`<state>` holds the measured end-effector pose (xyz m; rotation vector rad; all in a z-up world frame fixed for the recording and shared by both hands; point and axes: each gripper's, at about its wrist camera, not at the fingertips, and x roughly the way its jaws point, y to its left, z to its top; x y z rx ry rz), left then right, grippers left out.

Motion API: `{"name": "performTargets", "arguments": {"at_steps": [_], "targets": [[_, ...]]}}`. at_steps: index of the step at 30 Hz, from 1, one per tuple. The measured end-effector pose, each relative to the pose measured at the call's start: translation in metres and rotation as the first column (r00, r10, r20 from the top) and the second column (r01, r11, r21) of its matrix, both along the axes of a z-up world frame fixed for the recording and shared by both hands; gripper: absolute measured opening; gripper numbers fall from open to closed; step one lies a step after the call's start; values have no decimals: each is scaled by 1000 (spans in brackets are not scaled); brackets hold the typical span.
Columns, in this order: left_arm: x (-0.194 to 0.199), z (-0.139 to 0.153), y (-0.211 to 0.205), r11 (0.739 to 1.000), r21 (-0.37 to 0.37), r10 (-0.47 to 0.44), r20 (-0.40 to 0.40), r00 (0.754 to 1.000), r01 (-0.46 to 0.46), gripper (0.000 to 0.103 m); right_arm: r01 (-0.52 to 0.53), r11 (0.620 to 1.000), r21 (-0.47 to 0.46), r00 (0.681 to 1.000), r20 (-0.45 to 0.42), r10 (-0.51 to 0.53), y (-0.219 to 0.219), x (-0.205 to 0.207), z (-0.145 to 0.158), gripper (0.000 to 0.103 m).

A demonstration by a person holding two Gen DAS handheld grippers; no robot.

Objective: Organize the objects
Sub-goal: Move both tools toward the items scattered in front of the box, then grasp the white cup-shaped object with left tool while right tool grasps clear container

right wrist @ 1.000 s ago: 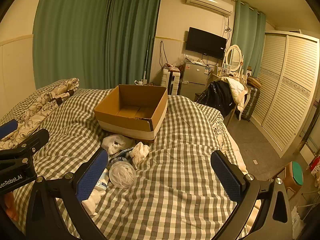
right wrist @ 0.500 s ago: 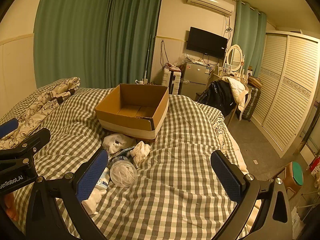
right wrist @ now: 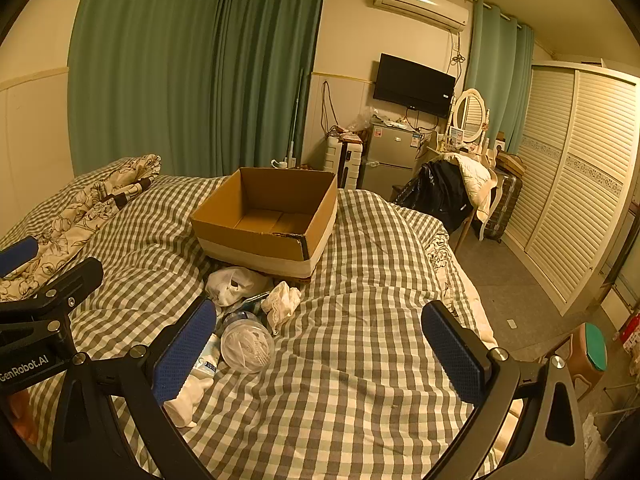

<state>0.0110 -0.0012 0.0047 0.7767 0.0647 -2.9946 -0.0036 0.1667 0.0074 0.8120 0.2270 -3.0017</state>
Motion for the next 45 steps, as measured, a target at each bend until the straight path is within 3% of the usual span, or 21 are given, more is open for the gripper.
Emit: {"name": "performTargets", "arguments": {"at_steps": [14, 20, 29, 33, 39, 40, 43, 45], "targets": [[10, 9, 9, 1000, -11, 2, -14, 1000, -2, 103, -5, 1000, 0, 999, -39, 5, 5, 14, 15, 103], [10, -2, 15, 1000, -14, 2, 27, 1000, -2, 103, -13, 1000, -1, 999, -48, 13, 10, 20, 19, 103], [2, -54, 30, 1000, -25, -12, 176, 984, 17, 94, -6, 1000, 19, 1000, 26, 5, 23, 16, -11, 103], [-6, -90, 40, 999, 8, -49, 285, 957, 49, 93, -7, 1000, 12, 997, 78, 6, 30, 8, -32, 103], [-22, -129, 53, 996, 42, -89, 381, 920, 79, 93, 2, 1000, -17, 992, 124, 0, 42, -3, -48, 103], [-25, -132, 54, 996, 41, -89, 385, 919, 79, 90, 3, 1000, -19, 992, 128, 0, 42, -4, -50, 103], [-31, -144, 56, 995, 33, -97, 405, 909, 92, 56, 6, 1000, -24, 990, 144, -2, 44, -8, -56, 103], [-30, -142, 54, 993, 45, -114, 393, 913, 105, 52, 6, 1000, -28, 988, 155, -1, 45, -9, -60, 103]]}}
